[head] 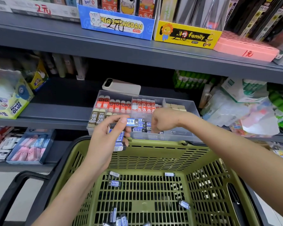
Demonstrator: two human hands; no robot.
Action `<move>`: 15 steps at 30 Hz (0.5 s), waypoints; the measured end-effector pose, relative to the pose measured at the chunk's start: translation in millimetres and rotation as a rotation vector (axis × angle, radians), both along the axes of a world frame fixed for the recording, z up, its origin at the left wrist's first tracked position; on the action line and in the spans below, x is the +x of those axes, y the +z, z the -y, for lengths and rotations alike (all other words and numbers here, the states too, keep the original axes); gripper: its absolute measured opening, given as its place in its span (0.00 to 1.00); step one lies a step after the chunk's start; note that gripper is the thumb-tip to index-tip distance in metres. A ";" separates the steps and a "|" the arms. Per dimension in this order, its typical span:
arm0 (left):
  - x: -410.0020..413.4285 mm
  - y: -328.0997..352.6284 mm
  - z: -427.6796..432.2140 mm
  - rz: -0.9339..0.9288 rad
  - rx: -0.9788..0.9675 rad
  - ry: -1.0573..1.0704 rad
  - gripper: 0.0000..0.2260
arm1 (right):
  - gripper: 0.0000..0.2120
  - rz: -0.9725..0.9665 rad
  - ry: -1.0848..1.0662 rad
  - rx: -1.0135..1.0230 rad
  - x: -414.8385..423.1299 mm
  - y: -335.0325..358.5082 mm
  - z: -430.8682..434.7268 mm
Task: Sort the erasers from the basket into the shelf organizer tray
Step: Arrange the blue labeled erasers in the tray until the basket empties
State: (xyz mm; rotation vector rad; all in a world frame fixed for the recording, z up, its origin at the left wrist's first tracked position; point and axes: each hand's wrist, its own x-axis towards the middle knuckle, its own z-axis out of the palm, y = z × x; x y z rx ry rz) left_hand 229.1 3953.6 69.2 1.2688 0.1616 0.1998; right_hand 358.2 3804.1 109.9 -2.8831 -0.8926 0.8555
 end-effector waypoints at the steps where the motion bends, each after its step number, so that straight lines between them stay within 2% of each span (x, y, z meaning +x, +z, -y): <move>1: 0.0 -0.4 0.2 -0.006 0.005 0.001 0.15 | 0.10 -0.027 0.003 0.019 -0.8 4.1 2.5; 3: -0.1 -1.3 -0.1 -0.010 0.015 -0.005 0.15 | 0.10 -0.036 -0.025 0.130 -5.5 14.3 4.8; 5: -0.4 -2.2 -0.7 -0.008 0.027 -0.022 0.15 | 0.12 -0.061 -0.092 0.390 -15.1 19.7 7.7; 6: -0.6 -2.4 -0.6 -0.007 0.026 -0.033 0.14 | 0.12 -0.137 -0.135 0.541 -21.9 21.9 8.0; 8: -1.0 -2.7 -0.1 -0.005 0.012 -0.058 0.13 | 0.06 -0.290 -0.160 0.769 -35.6 23.5 7.5; 10: -1.3 -2.5 0.0 -0.001 0.002 -0.085 0.12 | 0.01 -0.345 -0.194 0.866 -46.3 21.6 5.3; 15: -2.5 -2.7 0.0 0.032 0.012 -0.140 0.13 | 0.06 -0.417 -0.436 0.998 -49.7 21.3 7.0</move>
